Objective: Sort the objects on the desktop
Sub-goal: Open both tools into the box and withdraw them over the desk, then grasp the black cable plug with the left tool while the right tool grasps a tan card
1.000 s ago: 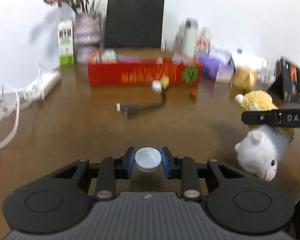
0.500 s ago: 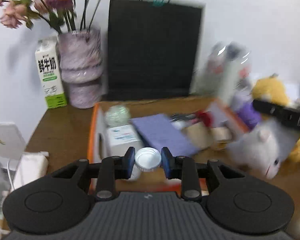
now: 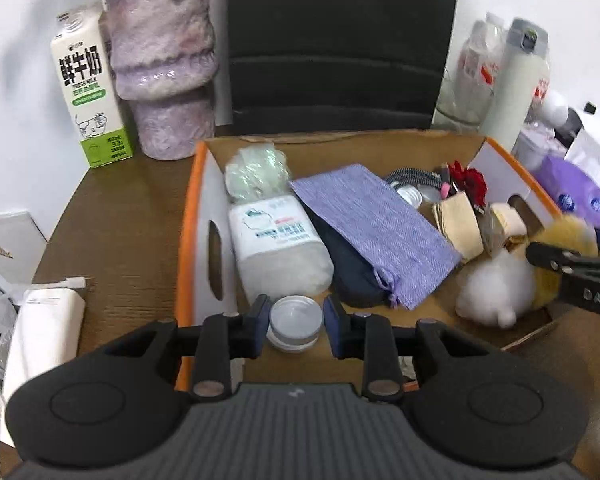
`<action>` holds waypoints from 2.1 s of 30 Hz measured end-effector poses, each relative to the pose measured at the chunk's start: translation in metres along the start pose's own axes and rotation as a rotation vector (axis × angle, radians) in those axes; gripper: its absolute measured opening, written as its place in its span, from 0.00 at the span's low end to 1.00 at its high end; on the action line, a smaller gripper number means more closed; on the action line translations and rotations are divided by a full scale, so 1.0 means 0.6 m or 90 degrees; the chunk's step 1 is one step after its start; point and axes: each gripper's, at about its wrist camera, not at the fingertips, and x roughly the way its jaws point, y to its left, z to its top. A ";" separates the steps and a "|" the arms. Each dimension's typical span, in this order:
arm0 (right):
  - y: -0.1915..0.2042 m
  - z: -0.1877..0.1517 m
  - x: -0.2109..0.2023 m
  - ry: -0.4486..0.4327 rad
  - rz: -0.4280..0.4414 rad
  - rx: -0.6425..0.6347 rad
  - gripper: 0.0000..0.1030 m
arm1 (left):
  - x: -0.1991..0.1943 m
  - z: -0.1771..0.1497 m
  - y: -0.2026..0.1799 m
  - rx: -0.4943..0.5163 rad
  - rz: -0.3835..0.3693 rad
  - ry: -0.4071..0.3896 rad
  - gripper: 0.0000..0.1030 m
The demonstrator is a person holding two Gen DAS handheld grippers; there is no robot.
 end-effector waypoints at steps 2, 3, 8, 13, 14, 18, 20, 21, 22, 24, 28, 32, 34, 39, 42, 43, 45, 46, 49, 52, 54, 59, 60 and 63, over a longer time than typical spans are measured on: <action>-0.006 0.010 -0.019 0.001 -0.004 -0.022 0.65 | -0.006 0.014 0.008 0.000 -0.018 0.017 0.47; -0.007 0.020 -0.035 -0.008 -0.019 -0.031 0.75 | -0.009 0.019 0.010 -0.001 -0.025 0.022 0.49; -0.017 0.055 -0.095 -0.034 0.009 -0.028 0.83 | -0.040 0.034 -0.001 0.015 -0.006 0.027 0.61; -0.028 0.055 -0.114 0.016 0.100 0.022 0.83 | -0.079 0.027 -0.019 0.019 -0.004 0.014 0.77; -0.029 0.049 -0.116 0.026 0.113 0.028 0.82 | -0.087 0.021 -0.025 0.026 -0.002 0.006 0.86; -0.035 -0.001 -0.148 0.019 0.146 0.070 0.83 | -0.136 -0.051 -0.072 0.075 0.040 -0.086 0.93; -0.043 -0.046 -0.176 -0.004 0.172 0.096 0.84 | -0.166 -0.108 -0.093 0.084 0.010 -0.131 0.97; -0.046 -0.071 -0.189 -0.014 0.182 0.101 0.84 | -0.180 -0.141 -0.103 0.086 -0.010 -0.148 0.99; -0.048 -0.093 -0.199 -0.021 0.185 0.104 0.84 | -0.191 -0.170 -0.112 0.086 -0.020 -0.160 1.00; -0.047 -0.146 -0.220 -0.033 0.169 0.100 0.84 | -0.207 -0.231 -0.128 0.081 -0.027 -0.179 1.00; -0.030 -0.245 -0.252 -0.036 0.138 0.067 0.84 | -0.211 -0.329 -0.147 0.070 -0.029 -0.163 1.00; -0.027 -0.325 -0.276 -0.029 0.155 0.065 0.86 | -0.224 -0.400 -0.136 0.037 -0.041 -0.174 1.00; -0.026 -0.352 -0.281 -0.015 0.161 0.071 0.86 | -0.226 -0.419 -0.129 0.028 -0.038 -0.168 1.00; -0.013 -0.391 -0.298 -0.019 0.173 0.051 0.88 | -0.229 -0.446 -0.136 0.041 -0.005 -0.170 1.00; -0.010 -0.399 -0.306 -0.029 0.168 0.055 0.88 | -0.230 -0.447 -0.134 0.034 -0.002 -0.174 1.00; -0.009 -0.400 -0.306 -0.031 0.166 0.054 0.88 | -0.228 -0.447 -0.132 0.031 0.001 -0.169 1.00; -0.007 -0.403 -0.309 -0.036 0.160 0.053 0.88 | -0.225 -0.446 -0.131 0.025 0.001 -0.156 1.00; -0.005 -0.403 -0.310 -0.038 0.155 0.049 0.88 | -0.225 -0.446 -0.129 0.020 0.000 -0.158 1.00; -0.006 -0.393 -0.306 -0.044 0.149 0.038 0.88 | -0.218 -0.426 -0.122 0.018 -0.031 -0.161 1.00; -0.014 -0.355 -0.285 -0.055 0.142 0.035 0.86 | -0.210 -0.374 -0.124 0.039 -0.036 -0.180 0.99; -0.020 -0.319 -0.264 -0.067 0.123 0.029 0.81 | -0.197 -0.335 -0.126 0.059 -0.063 -0.197 0.95; -0.028 -0.220 -0.194 -0.057 0.179 0.066 0.69 | -0.131 -0.266 -0.125 0.056 -0.085 -0.141 0.79; -0.027 -0.203 -0.180 -0.054 0.211 0.081 0.67 | -0.119 -0.258 -0.126 0.057 -0.096 -0.133 0.75; -0.007 -0.156 -0.120 -0.025 0.266 0.081 0.55 | -0.082 -0.239 -0.134 0.063 -0.150 -0.103 0.69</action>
